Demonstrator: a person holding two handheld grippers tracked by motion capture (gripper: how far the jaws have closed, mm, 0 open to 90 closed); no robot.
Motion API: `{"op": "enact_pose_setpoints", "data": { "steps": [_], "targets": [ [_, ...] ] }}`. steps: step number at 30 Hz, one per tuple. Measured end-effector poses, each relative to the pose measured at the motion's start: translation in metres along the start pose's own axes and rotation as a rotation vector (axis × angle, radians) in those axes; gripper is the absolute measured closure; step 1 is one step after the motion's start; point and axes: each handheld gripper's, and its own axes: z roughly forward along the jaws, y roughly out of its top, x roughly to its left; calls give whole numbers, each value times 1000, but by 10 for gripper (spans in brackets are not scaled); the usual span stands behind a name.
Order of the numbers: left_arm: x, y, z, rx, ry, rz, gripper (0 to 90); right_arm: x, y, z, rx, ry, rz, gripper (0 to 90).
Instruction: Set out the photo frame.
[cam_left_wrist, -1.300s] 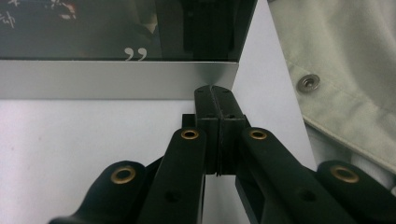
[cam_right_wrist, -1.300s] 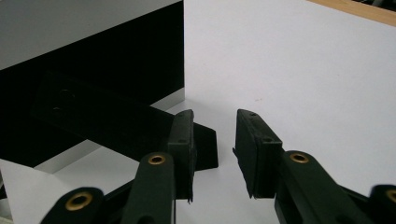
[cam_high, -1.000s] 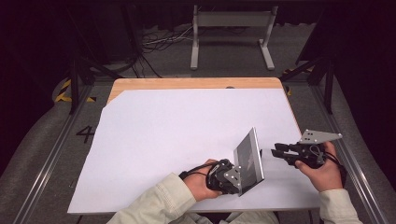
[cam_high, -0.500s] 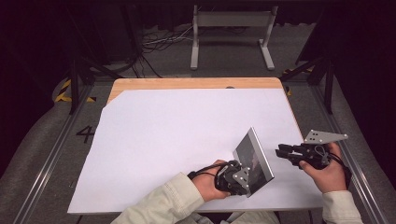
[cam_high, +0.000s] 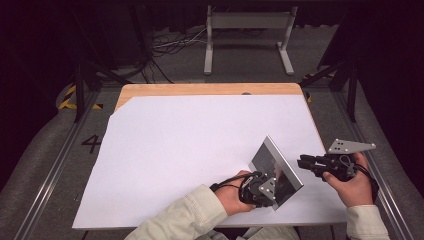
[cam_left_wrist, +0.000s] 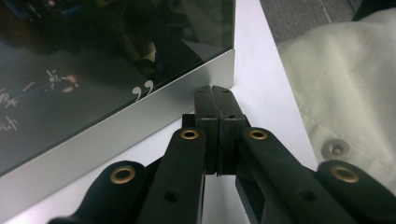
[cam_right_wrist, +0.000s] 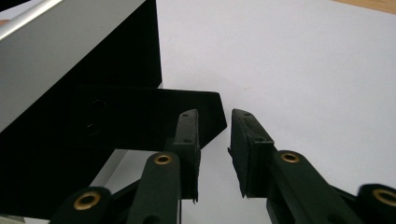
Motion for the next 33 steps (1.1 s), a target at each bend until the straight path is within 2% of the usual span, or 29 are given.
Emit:
{"op": "enact_pose_setpoints", "data": {
  "steps": [4,11,12,22,33],
  "targets": [
    [-1,-2,-1,-6,-2,5,900,-1,0,-1,0,0,7,746],
    [0,-7,-13,-19,-3,1,900,0,1,-4,12,9,53,772],
    [0,-8,-15,-23,-2,-2,899,0,1,-5,17,14,66,772],
    [3,-26,-35,-32,13,-52,870,1,7,-11,14,23,87,772],
    [3,-41,-51,-37,28,-93,852,11,21,-22,32,16,124,777]
  ]
}}
